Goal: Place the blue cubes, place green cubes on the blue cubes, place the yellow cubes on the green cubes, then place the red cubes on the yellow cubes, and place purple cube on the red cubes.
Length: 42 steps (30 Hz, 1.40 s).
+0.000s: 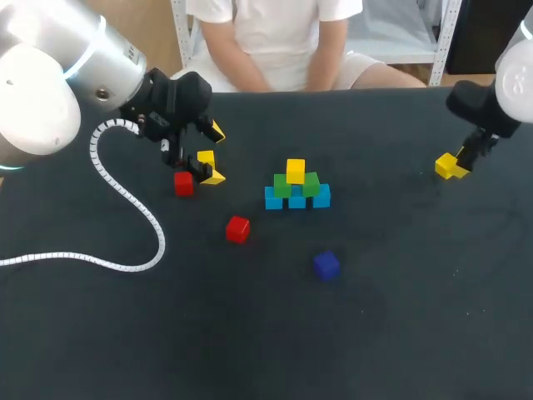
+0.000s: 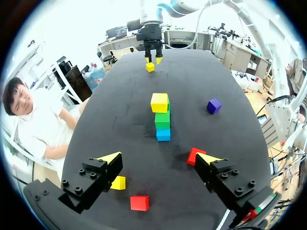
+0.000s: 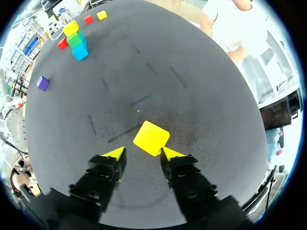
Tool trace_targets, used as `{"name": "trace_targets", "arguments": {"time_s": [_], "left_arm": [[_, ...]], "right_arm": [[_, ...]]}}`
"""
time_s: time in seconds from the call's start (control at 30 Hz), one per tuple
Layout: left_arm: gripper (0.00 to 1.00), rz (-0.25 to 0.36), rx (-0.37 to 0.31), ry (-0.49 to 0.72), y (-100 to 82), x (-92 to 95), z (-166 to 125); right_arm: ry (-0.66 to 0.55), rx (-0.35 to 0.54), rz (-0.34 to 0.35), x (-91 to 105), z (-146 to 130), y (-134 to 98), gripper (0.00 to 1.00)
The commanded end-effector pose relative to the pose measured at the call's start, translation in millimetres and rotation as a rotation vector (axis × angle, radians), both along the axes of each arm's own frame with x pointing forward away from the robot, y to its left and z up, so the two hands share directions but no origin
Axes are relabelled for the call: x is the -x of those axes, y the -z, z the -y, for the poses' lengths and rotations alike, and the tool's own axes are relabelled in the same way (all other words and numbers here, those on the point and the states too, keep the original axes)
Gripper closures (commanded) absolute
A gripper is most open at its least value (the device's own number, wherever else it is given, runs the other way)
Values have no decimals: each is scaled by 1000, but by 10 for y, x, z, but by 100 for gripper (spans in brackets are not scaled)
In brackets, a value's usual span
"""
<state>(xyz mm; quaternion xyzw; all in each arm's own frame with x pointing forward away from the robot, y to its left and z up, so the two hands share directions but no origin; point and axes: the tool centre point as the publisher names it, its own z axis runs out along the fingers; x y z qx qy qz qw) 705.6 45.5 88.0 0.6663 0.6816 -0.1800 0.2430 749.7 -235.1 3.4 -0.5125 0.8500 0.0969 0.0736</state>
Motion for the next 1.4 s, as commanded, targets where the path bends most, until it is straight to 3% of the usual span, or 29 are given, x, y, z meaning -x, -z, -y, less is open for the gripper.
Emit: {"name": "trace_targets", "arguments": {"time_s": [0.03,0.23,0.53,0.8,1.13,1.17,1.2,1.23,1.33,1.4], "left_arm": [[0,0,1,2,-1,-2,-8],[0,0,1,2,-1,-2,-8],[0,0,1,2,-1,-2,-8],[0,0,1,2,-1,-2,-8],[0,0,1,2,-1,-2,-8],[0,0,1,2,-1,-2,-8],[0,0,1,2,-1,-2,-8],[0,0,1,2,-1,-2,-8],[0,0,1,2,-1,-2,-8],[0,0,1,2,-1,-2,-8]], "right_arm": [[-4,24,2,-15,-2,-17,0],[17,53,3,-14,7,-39,0],[147,73,-30,-55,-24,47,0],[165,81,1,-106,-88,27,0],[182,110,-16,-137,-109,85,0],[183,112,-15,-139,-109,87,2],[184,113,-15,-143,-108,89,16],[185,114,-15,-147,-107,90,22],[187,114,-15,-158,-100,93,27],[188,113,-18,-165,-92,98,43]]}}
